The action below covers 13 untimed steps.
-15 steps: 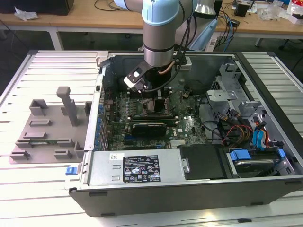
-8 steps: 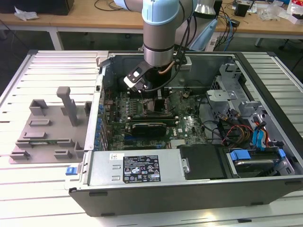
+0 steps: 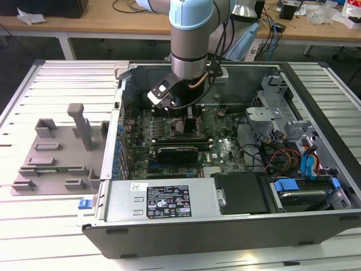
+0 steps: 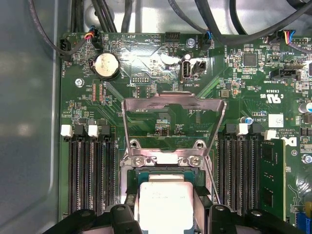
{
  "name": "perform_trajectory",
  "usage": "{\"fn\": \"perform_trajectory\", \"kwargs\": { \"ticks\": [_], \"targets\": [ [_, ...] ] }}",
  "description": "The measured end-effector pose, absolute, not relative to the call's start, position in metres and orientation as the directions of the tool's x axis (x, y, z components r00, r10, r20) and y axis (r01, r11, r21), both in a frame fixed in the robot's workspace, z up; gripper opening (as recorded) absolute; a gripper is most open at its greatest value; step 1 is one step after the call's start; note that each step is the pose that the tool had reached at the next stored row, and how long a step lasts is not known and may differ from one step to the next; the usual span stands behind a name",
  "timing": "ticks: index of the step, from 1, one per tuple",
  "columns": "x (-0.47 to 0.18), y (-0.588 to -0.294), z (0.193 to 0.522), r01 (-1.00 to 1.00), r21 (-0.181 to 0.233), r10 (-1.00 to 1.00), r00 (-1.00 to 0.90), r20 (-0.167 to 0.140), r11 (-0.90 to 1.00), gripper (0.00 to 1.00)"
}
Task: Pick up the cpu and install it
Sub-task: 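Place the cpu into insertion slot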
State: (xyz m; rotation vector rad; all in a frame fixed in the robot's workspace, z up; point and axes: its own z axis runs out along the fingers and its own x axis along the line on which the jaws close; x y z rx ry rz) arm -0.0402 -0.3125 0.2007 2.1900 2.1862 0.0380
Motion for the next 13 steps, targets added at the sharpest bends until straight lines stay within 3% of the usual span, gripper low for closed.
{"fn": "perform_trajectory", "kwargs": {
  "ticks": [13],
  "targets": [
    [-0.0402, -0.3125, 0.1995, 0.999, 0.05, 1.0, -0.003, -0.018, 0.004, 0.53]
  ]
}}
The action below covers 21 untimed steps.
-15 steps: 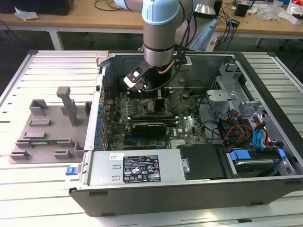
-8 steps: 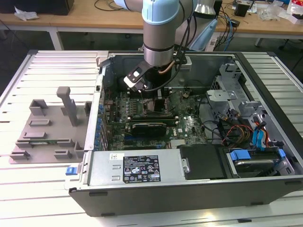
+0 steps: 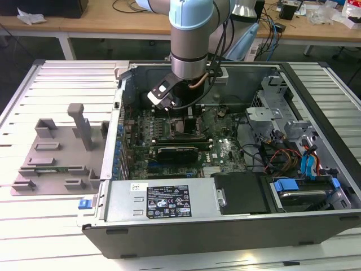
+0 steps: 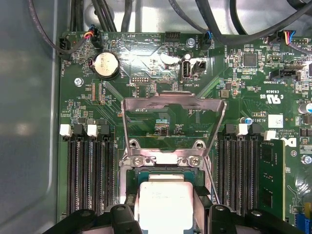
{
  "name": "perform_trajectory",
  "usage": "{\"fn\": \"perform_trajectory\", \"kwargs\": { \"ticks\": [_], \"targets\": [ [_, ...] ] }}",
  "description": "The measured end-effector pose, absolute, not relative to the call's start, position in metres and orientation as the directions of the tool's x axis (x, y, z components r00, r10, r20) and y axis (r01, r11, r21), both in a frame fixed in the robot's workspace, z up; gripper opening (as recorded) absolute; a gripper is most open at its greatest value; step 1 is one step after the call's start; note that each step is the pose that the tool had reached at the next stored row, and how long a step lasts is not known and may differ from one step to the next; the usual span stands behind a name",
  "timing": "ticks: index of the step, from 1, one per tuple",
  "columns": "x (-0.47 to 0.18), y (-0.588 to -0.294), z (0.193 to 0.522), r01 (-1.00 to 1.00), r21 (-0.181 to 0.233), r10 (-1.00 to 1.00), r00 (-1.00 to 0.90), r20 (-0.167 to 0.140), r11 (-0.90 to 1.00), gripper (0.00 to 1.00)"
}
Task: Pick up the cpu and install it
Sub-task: 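Place the cpu into insertion slot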
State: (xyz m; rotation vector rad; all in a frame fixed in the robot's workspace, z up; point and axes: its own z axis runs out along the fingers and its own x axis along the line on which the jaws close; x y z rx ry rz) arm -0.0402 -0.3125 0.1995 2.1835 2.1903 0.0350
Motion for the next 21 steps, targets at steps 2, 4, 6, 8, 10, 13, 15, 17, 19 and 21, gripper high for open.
{"fn": "perform_trajectory", "kwargs": {
  "ticks": [2, 4, 6, 8, 10, 13, 15, 17, 19, 21],
  "targets": [
    [-0.0402, -0.3125, 0.199, 0.999, 0.05, 1.0, -0.003, -0.018, 0.004, 0.53],
    [-0.0403, -0.3126, 0.1986, 0.999, 0.05, 1.0, -0.003, -0.019, 0.004, 0.53],
    [-0.0402, -0.3125, 0.1984, 0.999, 0.05, 1.0, -0.003, -0.019, 0.004, 0.53],
    [-0.0402, -0.3125, 0.1979, 0.999, 0.05, 1.0, -0.003, -0.019, 0.004, 0.53],
    [-0.0402, -0.3125, 0.1977, 0.999, 0.05, 1.0, -0.003, -0.019, 0.004, 0.53],
    [-0.0404, -0.3125, 0.1972, 0.999, 0.051, 1.0, -0.003, -0.018, 0.003, 0.53],
    [-0.0406, -0.3125, 0.1967, 0.999, 0.05, 1.0, -0.003, -0.019, 0.004, 0.53],
    [-0.0406, -0.3125, 0.1966, 0.999, 0.05, 1.0, -0.003, -0.018, 0.004, 0.53],
    [-0.0404, -0.3121, 0.1957, 0.999, 0.052, 1.0, -0.003, -0.016, 0.003, 0.61],
    [-0.0406, -0.3125, 0.1963, 0.999, 0.051, 1.0, -0.003, -0.018, 0.003, 0.61]
  ]
}}
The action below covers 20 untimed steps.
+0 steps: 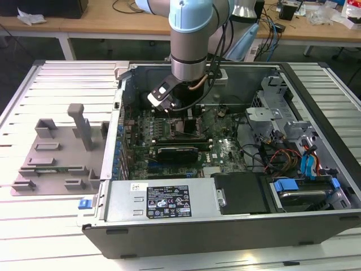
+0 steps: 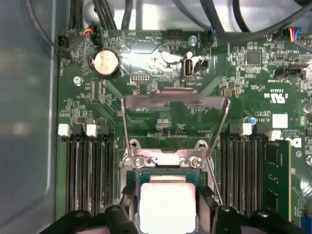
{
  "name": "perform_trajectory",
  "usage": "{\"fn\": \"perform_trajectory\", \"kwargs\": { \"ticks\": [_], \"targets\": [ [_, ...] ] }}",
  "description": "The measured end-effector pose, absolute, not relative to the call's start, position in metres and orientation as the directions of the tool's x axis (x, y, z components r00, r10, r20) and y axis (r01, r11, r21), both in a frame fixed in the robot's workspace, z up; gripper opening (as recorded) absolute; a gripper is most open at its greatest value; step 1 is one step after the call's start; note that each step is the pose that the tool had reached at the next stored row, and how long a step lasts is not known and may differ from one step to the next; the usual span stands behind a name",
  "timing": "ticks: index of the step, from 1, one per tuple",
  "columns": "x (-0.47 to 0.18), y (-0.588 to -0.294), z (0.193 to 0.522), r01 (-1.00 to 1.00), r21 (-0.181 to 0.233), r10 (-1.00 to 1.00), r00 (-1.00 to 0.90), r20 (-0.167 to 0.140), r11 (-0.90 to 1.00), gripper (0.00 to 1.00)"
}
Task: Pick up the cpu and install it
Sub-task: 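Place the cpu into insertion slot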
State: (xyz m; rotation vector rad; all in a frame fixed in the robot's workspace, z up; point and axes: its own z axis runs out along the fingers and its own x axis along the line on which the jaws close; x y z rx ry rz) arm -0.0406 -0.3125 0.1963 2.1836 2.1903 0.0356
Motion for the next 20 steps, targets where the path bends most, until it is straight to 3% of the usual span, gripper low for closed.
{"fn": "perform_trajectory", "kwargs": {
  "ticks": [4, 5, 6, 8, 20],
  "targets": [
    [-0.0407, -0.3125, 0.2038, 0.999, 0.05, 1.0, -0.002, -0.018, 0.003, 0.61],
    [-0.0407, -0.3125, 0.2037, 0.999, 0.05, 1.0, -0.002, -0.018, 0.003, 0.53],
    [-0.0407, -0.3125, 0.2038, 0.999, 0.05, 1.0, -0.002, -0.018, 0.003, 0.53],
    [-0.0407, -0.3126, 0.2039, 0.999, 0.05, 1.0, -0.002, -0.018, 0.003, 0.42],
    [-0.041, -0.3125, 0.2021, 0.999, 0.051, 1.0, -0.002, -0.018, 0.003, 0.42]
  ]
}}
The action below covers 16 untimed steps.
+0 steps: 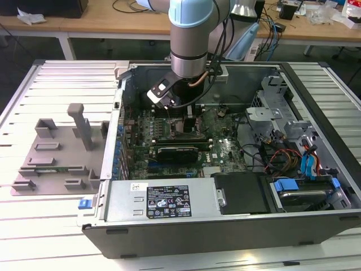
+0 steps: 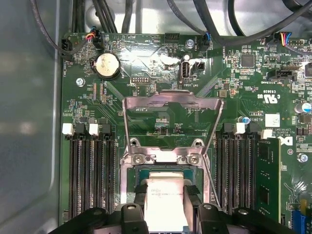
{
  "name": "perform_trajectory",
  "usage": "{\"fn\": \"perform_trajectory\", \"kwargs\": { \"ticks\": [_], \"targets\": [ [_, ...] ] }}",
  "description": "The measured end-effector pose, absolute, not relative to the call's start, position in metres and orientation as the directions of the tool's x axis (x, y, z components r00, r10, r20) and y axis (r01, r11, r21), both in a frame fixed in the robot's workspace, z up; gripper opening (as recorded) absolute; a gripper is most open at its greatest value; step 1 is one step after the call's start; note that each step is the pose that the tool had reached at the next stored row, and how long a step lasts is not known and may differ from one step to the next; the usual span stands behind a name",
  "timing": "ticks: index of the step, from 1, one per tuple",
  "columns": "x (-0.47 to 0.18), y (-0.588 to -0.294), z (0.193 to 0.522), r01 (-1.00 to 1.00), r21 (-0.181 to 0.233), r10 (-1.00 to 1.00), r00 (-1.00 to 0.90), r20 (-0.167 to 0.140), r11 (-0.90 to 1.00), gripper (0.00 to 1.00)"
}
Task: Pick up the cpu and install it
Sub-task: 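Place the cpu into insertion slot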
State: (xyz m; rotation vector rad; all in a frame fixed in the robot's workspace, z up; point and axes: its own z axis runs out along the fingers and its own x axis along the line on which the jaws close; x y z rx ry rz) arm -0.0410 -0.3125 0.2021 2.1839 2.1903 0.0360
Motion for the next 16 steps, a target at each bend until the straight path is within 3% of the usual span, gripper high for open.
{"fn": "perform_trajectory", "kwargs": {
  "ticks": [14, 16],
  "targets": [
    [-0.041, -0.3121, 0.2033, 0.999, 0.051, 1.0, -0.002, -0.017, 0.003, 0.42],
    [-0.041, -0.3121, 0.2033, 0.999, 0.051, 1.0, -0.002, -0.017, 0.003, 0.48]
  ]
}}
